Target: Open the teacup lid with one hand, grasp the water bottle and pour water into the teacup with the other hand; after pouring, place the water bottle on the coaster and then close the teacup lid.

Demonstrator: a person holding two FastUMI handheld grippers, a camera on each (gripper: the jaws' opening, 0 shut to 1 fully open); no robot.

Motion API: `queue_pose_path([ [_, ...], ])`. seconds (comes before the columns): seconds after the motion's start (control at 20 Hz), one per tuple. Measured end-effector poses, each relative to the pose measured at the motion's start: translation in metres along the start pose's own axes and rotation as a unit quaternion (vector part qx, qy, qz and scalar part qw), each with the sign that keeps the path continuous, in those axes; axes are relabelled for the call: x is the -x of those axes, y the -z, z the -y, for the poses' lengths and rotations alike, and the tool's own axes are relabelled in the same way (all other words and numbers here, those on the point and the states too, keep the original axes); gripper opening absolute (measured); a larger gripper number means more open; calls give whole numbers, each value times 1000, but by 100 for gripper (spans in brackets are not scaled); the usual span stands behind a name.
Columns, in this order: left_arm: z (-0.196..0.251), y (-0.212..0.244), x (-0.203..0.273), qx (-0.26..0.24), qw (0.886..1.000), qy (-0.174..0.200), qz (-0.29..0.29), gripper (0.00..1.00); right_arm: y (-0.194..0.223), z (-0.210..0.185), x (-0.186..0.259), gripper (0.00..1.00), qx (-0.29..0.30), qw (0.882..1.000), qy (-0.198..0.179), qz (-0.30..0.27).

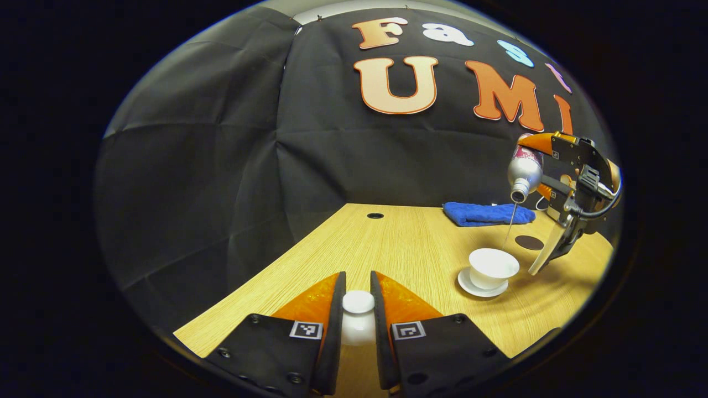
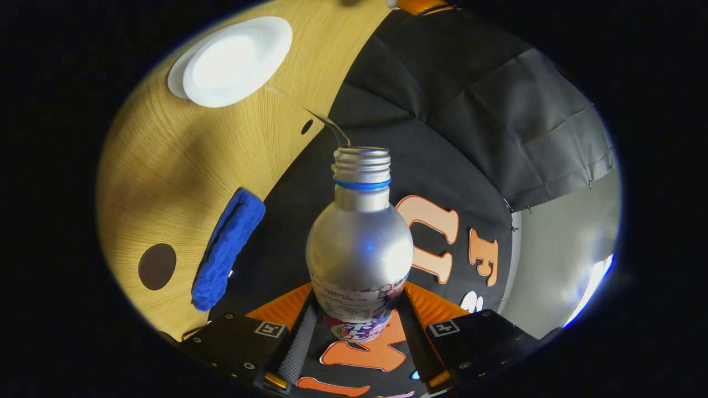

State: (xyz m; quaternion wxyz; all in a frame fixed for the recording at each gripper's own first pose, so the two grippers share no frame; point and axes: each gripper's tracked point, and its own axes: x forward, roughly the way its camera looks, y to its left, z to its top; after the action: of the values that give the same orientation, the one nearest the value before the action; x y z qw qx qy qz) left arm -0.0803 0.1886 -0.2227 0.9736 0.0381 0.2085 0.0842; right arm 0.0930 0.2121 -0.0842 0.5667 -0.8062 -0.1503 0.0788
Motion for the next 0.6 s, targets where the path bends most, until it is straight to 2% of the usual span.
queue_pose_path([
  [0.6,1,0,1,-4,1000,-2,-3,31,-29,-12,5,78,24,999,1,43],
])
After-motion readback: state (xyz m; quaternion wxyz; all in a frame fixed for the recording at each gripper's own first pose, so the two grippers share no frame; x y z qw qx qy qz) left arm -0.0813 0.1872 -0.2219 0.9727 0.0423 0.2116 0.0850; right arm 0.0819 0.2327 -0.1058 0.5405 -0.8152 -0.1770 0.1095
